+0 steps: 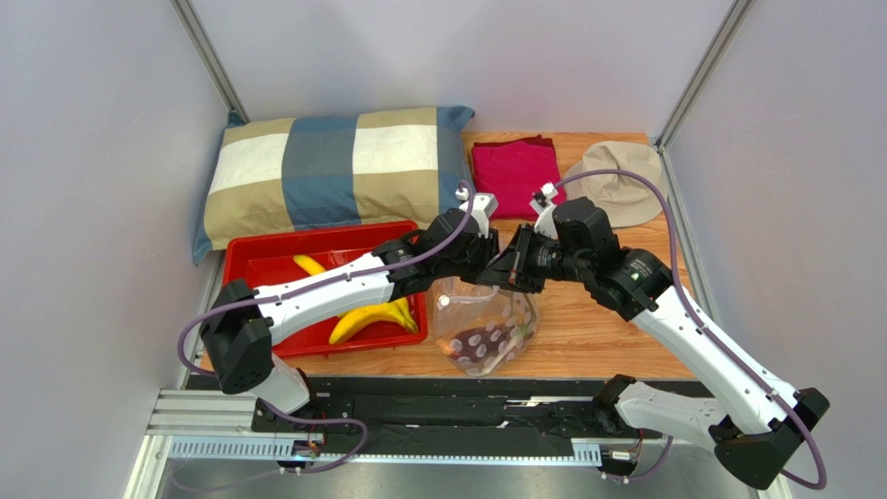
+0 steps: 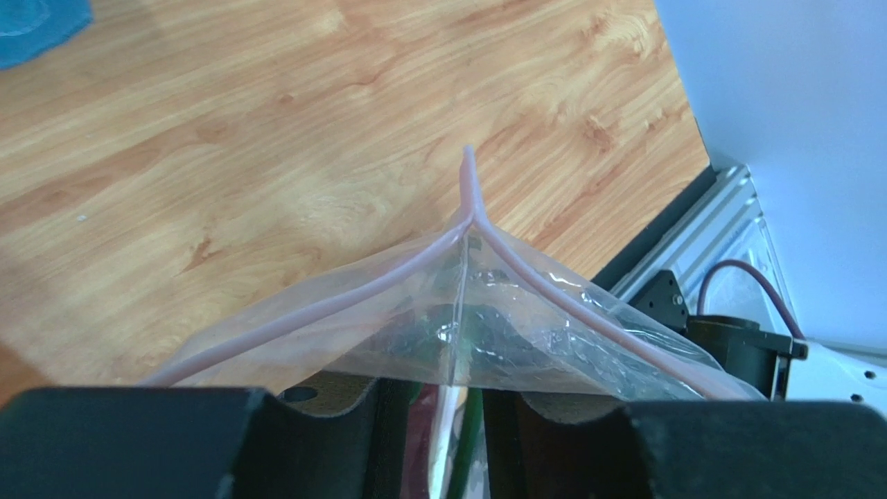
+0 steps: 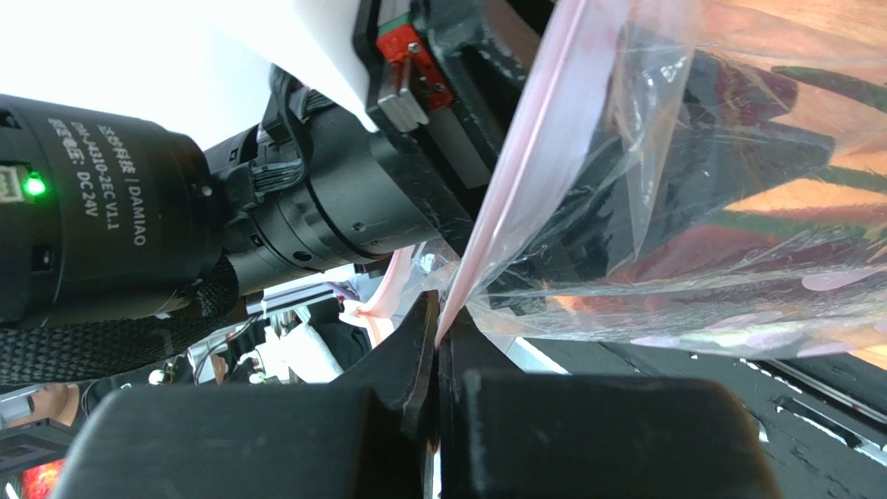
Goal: Open the zip-top bag and remove the fake food
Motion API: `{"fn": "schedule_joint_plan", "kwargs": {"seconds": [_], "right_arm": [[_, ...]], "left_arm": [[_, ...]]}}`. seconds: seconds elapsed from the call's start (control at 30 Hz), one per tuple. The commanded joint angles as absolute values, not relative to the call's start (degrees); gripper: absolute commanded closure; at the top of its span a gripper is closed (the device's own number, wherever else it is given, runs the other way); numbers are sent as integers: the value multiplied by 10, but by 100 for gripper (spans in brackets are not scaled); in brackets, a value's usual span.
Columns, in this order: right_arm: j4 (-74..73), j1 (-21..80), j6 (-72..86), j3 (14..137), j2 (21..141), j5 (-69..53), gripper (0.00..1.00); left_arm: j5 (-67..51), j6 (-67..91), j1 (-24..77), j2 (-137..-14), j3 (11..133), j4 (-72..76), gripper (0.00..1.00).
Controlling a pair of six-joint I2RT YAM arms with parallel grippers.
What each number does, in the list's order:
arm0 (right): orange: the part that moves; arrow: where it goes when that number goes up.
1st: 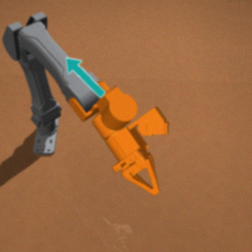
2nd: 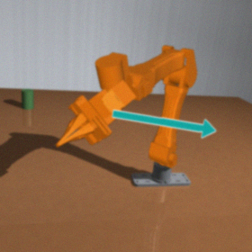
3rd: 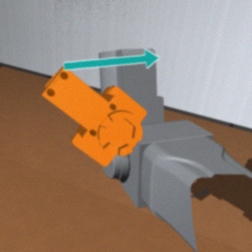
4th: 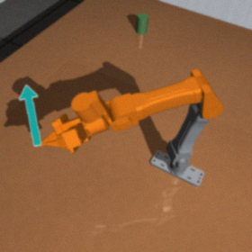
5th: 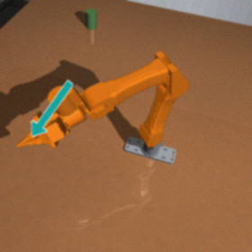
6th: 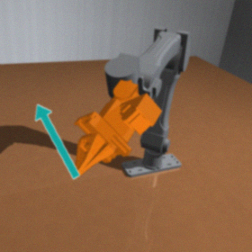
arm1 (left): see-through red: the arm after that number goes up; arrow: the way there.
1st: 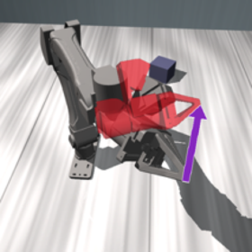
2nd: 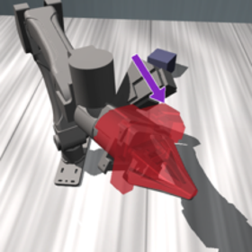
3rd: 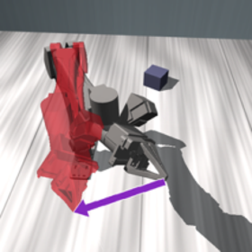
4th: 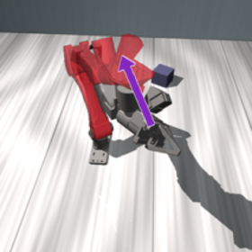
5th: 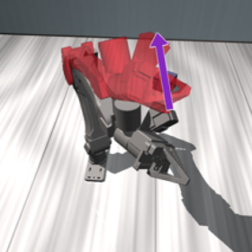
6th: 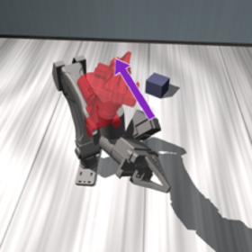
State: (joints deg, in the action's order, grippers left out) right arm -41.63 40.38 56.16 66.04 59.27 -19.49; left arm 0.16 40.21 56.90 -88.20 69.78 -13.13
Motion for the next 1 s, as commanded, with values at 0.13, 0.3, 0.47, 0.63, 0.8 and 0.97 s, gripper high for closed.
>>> {"fn": "schedule_joint_plan", "kwargs": {"seconds": [0.13, 0.3, 0.47, 0.63, 0.8, 0.97], "right_arm": [[-405, 407, 560, 679, 571, -183, 100], [-403, 406, 561, 674, 571, -177, 100], [-399, 406, 562, 667, 569, -174, 100], [-396, 407, 567, 663, 565, -173, 100], [-397, 407, 570, 658, 562, -171, 100], [-400, 407, 568, 654, 555, -162, 100]], "left_arm": [[-83, 405, 569, -874, 689, -146, 53], [-101, 375, 569, -874, 697, -186, 47], [-131, 364, 570, -927, 737, -247, 48], [-134, 367, 570, -922, 723, -211, 58], [-114, 346, 570, -912, 737, -208, 74], [-112, 325, 570, -904, 751, -211, 100]]}}
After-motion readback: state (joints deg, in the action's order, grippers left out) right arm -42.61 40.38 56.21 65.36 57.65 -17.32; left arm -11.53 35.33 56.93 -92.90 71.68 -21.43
